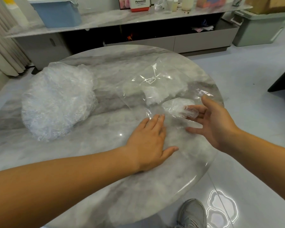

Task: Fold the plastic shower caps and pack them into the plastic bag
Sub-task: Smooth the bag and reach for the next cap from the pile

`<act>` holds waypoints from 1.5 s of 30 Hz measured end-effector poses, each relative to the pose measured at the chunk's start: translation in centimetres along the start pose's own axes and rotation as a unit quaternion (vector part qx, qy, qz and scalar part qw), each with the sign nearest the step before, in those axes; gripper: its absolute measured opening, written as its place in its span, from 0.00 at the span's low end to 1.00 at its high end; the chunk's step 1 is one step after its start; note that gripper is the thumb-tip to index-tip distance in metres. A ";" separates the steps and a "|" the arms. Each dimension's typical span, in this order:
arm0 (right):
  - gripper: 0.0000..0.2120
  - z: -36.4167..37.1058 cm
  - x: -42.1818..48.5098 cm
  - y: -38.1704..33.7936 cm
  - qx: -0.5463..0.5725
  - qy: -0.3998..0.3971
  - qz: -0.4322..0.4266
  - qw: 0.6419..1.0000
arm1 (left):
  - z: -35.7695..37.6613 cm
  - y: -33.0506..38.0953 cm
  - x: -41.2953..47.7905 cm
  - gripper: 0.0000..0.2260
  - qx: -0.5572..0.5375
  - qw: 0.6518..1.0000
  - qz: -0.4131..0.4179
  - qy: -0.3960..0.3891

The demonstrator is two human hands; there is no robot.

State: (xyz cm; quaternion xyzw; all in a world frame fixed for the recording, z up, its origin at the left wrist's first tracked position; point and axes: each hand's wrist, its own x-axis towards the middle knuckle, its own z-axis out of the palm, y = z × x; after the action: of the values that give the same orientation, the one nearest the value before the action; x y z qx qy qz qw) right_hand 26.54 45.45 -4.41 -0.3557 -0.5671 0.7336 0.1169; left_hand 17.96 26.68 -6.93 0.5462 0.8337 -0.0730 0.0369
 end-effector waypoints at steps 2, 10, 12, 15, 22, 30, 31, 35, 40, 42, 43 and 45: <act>0.30 -0.2 -0.2 0.3 0.000 -0.028 -0.004 1.000 | -0.1 -0.3 -0.6 0.40 0.002 1.000 -0.010 0.001; 0.35 -0.2 -0.7 1.4 -0.154 -0.118 -0.072 0.978 | 0.2 -2.7 -2.2 0.39 -0.069 0.996 0.016 0.062; 0.37 0.2 -1.0 1.6 -0.220 -0.122 -0.088 0.964 | 0.1 -3.2 -2.6 0.38 -0.070 0.993 0.033 0.088; 0.38 1.3 -1.2 1.4 -0.238 -0.131 -0.088 0.958 | 0.2 -3.7 -3.2 0.38 -0.052 0.990 0.060 0.117; 0.45 4.6 0.0 1.8 -0.005 -0.142 0.044 0.989 | 0.4 -4.2 -4.0 0.36 0.006 0.986 0.099 0.137; 0.39 7.8 -0.4 2.1 0.114 -0.162 0.113 0.974 | 0.2 -4.4 -4.5 0.35 0.019 0.982 0.122 0.140; 0.38 8.1 -0.6 1.8 0.127 -0.181 0.123 0.968 | 0.2 -4.5 -4.6 0.35 0.018 0.983 0.121 0.137; 0.34 8.4 -1.1 1.5 0.146 -0.151 0.127 0.969 | 0.6 -4.8 -5.2 0.33 0.005 0.988 0.106 0.109; 0.33 6.9 -2.4 1.6 0.106 -0.034 0.107 0.988 | 0.7 -5.2 -5.7 0.32 -0.025 0.993 0.115 0.020; 0.30 6.2 -3.5 1.3 0.048 -0.002 0.093 0.995 | 0.6 -5.3 -5.9 0.32 -0.062 0.990 0.125 -0.020; 0.27 5.9 -4.1 1.0 0.002 0.006 0.086 0.996 | 0.5 -5.4 -6.0 0.33 -0.086 0.987 0.131 -0.031; 0.24 5.5 -5.2 0.4 -0.108 0.010 0.069 0.992 | 0.6 -5.7 -6.2 0.34 -0.133 0.982 0.127 -0.051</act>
State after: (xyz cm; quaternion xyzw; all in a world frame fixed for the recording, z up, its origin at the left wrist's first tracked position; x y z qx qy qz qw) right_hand 26.79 38.21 -2.22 -0.4119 -0.6159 0.6707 0.0331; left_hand 15.21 18.69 -6.17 0.6336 0.7567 0.0164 0.1606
